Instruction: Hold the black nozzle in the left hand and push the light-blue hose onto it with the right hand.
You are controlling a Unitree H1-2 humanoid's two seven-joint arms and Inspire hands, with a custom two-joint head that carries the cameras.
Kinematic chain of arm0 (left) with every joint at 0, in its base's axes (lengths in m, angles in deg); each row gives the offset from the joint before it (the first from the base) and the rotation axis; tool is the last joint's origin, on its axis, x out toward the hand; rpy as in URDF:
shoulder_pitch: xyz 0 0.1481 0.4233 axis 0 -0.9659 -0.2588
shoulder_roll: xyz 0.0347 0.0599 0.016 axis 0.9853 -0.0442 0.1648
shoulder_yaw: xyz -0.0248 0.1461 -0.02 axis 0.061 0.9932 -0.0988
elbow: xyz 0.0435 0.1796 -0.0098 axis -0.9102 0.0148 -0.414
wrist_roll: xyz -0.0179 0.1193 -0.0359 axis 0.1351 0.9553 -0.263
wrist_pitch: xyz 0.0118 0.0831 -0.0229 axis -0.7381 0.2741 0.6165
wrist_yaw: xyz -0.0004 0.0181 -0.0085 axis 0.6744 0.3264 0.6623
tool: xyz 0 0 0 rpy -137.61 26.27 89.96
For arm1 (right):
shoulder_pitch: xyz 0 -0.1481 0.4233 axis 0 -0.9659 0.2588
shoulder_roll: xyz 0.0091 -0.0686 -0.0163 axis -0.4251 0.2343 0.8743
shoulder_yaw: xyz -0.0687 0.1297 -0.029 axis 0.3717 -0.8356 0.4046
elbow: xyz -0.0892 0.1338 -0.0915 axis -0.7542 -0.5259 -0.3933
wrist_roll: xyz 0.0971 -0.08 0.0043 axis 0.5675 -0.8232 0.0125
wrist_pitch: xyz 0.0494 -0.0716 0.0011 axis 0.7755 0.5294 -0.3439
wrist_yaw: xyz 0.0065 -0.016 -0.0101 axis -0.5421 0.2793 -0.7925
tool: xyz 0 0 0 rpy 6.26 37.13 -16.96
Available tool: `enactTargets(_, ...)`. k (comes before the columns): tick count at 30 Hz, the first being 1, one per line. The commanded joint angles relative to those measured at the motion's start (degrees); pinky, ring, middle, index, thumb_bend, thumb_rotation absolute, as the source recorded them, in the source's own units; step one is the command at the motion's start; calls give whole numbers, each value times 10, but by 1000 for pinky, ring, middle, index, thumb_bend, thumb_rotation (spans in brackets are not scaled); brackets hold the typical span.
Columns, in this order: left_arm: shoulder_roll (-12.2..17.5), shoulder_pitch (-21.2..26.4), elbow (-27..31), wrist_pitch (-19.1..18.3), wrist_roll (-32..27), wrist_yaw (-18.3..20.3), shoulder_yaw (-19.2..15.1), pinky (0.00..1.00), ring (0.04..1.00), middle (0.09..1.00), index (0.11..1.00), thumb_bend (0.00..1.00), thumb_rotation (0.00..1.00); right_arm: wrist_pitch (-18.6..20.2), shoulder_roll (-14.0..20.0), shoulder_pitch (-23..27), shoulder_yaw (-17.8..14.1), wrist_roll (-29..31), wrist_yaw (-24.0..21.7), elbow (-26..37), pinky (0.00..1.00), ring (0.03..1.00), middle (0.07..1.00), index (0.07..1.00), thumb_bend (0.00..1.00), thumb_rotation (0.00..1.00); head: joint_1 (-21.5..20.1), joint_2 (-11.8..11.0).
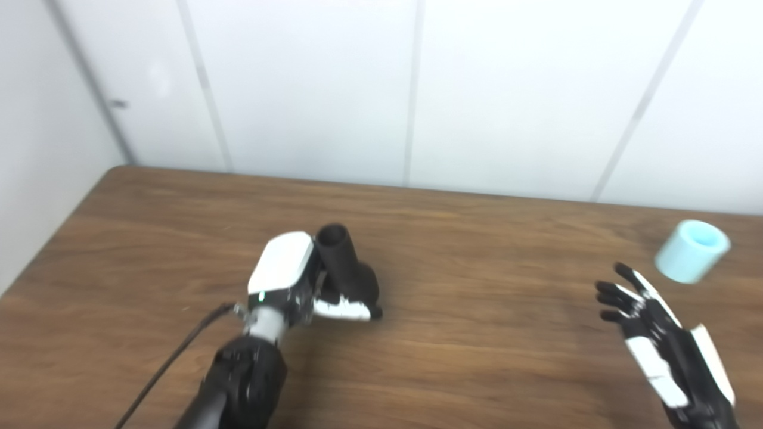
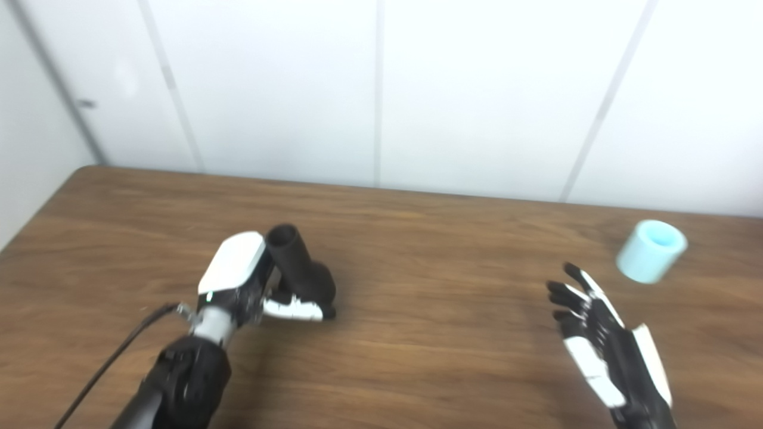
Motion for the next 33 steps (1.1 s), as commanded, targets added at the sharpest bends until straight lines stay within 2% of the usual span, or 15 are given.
enactTargets(1,-3,2,33,17,25,-2,8,598,597,496,481,525,0,-8,17,14,-4,-38,4,24,697,770,797,884,422,792,0,0)
enactTargets(4,-24,-17,54,24,46,9,29,587,591,484,485,525,0,-2,37,18,-6,-74,-3,37,755,779,794,873,458,797,-12,5)
enactTargets(7,-38,-33,62,40,64,13,50,584,581,470,492,525,0,16,42,17,-7,-79,-11,58,742,778,801,870,483,796,-20,11)
enactTargets(11,-51,-48,69,54,97,26,79,618,590,467,494,526,0,11,42,11,-6,-81,-10,63,718,773,809,873,495,808,-35,19)
enactTargets(14,-58,-55,66,69,121,30,95,633,586,463,495,526,0,8,43,8,-6,-77,-12,64,740,785,819,879,508,824,-47,22)
enactTargets(18,-64,-61,60,85,144,38,106,667,597,463,496,526,0,1,42,9,-7,-75,-10,63,728,778,818,880,505,805,-58,29)
enactTargets(22,-69,-67,45,105,168,34,114,662,587,465,496,525,0,12,37,14,-7,-84,-7,77,703,776,815,876,518,807,-56,33)
enactTargets(25,-70,-70,31,120,179,29,117,659,577,461,497,525,0,29,33,19,-6,-88,-11,95,693,777,808,875,533,836,-58,37)
enactTargets(27,-69,-71,23,129,189,26,120,692,580,464,496,525,0,48,30,22,-6,-90,-16,110,693,773,807,876,530,843,-60,38)
enactTargets(33,-65,-71,-5,153,227,0,130,713,568,448,502,525,0,100,25,37,-8,-95,-26,151,690,790,810,873,531,836,-62,40)
